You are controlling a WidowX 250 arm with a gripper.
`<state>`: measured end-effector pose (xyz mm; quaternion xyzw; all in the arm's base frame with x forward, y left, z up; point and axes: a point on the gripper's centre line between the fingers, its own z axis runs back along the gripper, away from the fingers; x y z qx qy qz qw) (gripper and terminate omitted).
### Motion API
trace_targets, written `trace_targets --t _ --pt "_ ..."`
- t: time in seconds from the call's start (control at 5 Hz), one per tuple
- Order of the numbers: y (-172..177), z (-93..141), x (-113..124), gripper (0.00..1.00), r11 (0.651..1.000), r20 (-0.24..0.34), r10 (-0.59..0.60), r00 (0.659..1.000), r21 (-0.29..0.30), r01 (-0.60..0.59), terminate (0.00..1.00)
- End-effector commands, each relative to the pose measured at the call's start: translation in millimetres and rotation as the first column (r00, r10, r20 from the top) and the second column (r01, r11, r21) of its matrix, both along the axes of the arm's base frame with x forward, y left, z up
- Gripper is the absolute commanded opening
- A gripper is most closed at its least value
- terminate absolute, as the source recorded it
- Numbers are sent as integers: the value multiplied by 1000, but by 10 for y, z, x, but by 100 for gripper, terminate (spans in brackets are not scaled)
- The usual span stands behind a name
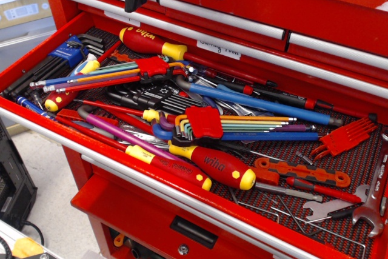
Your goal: Pick up closest rainbow Allen key set
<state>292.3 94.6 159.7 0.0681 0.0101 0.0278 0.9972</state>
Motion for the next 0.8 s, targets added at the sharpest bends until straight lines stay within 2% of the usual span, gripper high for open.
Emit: trace_targets --t 0.0,0.2,0.4,0.6 --pt "0 0 0 100 1000 0 0 1000 0 0 0" --pt "133 -113 9 100 986 14 -164 986 31 164 0" --pt "222 -200 45 100 967 17 -248 969 63 247 0" --pt "315 -376 85 100 944 45 -310 950 135 302 0"
